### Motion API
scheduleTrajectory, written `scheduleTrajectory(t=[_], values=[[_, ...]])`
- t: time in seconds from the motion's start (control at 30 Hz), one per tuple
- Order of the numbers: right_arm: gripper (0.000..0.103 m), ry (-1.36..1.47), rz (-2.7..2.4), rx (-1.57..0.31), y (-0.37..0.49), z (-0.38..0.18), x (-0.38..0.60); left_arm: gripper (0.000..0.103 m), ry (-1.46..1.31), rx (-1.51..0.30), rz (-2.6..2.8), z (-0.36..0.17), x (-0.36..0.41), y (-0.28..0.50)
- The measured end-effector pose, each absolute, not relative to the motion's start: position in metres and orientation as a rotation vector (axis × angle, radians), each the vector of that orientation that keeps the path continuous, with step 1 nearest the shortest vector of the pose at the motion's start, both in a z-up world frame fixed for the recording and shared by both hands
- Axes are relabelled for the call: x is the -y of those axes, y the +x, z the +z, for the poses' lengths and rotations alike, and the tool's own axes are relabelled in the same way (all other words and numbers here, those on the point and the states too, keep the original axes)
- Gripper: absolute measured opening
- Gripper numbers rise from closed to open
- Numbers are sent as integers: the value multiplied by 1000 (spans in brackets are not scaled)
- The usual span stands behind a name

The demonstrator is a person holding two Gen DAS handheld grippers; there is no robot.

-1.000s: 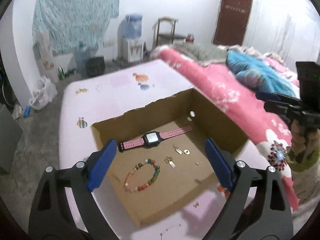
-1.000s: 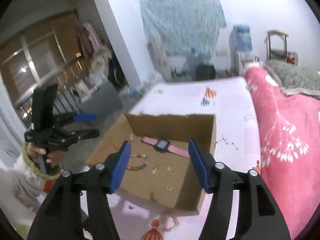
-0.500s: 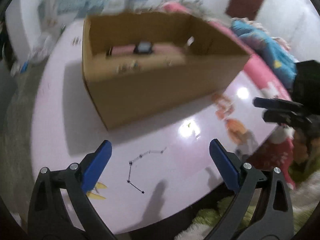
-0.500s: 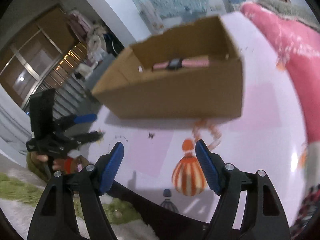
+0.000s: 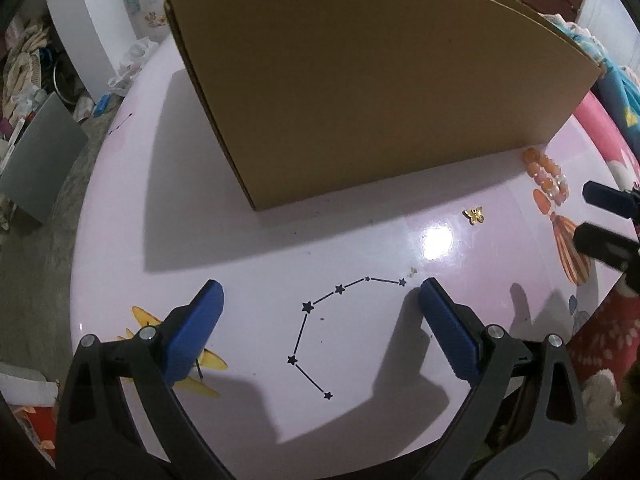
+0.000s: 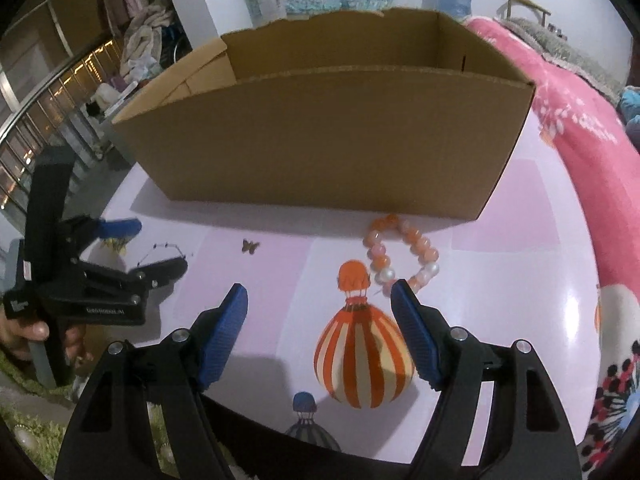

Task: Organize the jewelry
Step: 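Withdraw both tools from the box back to the table, then close the right tool on the pink bead bracelet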

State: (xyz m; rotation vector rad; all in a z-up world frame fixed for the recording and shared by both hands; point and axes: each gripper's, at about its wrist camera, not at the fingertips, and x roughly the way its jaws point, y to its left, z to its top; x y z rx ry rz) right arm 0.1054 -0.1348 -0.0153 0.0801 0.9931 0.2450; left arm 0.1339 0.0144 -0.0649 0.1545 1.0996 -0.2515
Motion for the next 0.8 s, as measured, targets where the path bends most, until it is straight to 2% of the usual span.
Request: scheduleTrajectory(t=[0.23,0.53,0.8], values=[[71,142,236,-958,117,-15,156,95,151,-1104,-242,-66,-15,139],[49,219,264,-976,132,-29,162,95,149,-1094,-242,-65,-14,129],[41,188,249,-1014,140,-42,154,95,148,-1098,-241,-63,-13,129]])
